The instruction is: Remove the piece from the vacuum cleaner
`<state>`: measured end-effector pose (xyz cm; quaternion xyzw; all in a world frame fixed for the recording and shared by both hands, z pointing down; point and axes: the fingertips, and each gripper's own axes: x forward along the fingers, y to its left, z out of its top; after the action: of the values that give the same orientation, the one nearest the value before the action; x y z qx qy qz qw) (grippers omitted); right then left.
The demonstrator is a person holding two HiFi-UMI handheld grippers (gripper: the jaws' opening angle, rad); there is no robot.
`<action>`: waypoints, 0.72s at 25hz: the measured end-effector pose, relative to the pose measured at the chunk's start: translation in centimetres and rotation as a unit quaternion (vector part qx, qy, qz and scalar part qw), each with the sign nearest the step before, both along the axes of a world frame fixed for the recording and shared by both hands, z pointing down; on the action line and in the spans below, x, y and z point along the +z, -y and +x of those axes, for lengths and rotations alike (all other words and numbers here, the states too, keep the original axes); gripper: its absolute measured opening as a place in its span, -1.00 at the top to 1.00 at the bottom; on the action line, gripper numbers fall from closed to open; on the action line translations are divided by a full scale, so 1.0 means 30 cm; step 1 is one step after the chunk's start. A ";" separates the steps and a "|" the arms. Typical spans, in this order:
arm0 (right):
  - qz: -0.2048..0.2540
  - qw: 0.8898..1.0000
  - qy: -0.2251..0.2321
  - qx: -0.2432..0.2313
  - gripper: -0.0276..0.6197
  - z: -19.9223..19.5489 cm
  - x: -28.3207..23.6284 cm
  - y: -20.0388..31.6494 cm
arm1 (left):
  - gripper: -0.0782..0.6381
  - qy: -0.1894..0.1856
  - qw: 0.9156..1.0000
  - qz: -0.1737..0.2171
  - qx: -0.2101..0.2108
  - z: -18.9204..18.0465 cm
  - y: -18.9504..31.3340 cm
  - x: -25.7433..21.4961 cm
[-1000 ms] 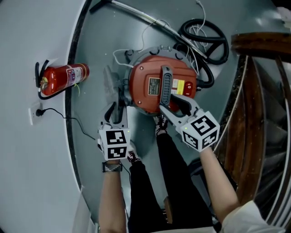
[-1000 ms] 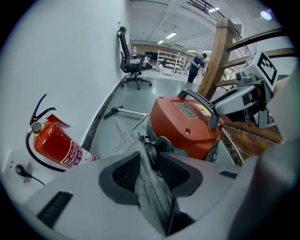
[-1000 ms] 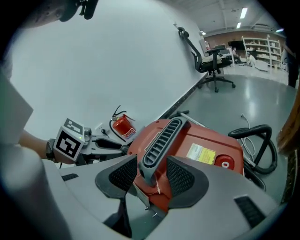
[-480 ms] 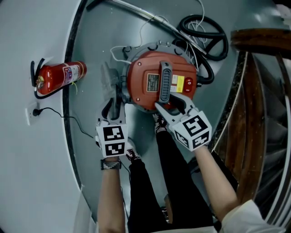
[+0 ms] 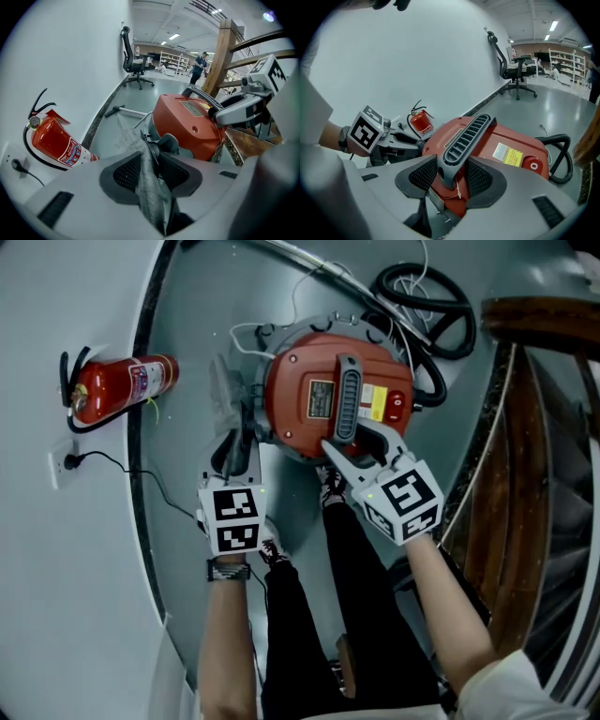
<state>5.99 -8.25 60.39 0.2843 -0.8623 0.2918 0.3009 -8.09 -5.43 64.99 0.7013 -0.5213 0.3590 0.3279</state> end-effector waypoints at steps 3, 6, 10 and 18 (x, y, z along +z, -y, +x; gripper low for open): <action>0.008 1.000 0.009 -0.002 0.31 0.001 -0.002 -0.001 | 0.45 -0.004 1.000 0.001 -0.005 0.000 -0.001 0.000; 0.007 1.000 0.011 -0.004 0.31 0.000 -0.001 0.000 | 0.47 -0.007 1.000 0.009 -0.012 -0.002 -0.001 -0.003; 0.004 1.000 0.010 -0.004 0.31 0.001 -0.001 0.000 | 0.53 0.000 1.000 0.020 -0.017 -0.003 -0.004 -0.009; 0.006 1.000 0.009 -0.002 0.31 0.000 -0.002 0.003 | 0.67 0.021 0.999 0.032 -0.037 -0.041 -0.003 -0.007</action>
<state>5.98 -8.34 60.33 0.2819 -0.8675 0.2884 0.2914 -9.31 -5.35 64.79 0.6840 -0.5647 0.3444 0.3075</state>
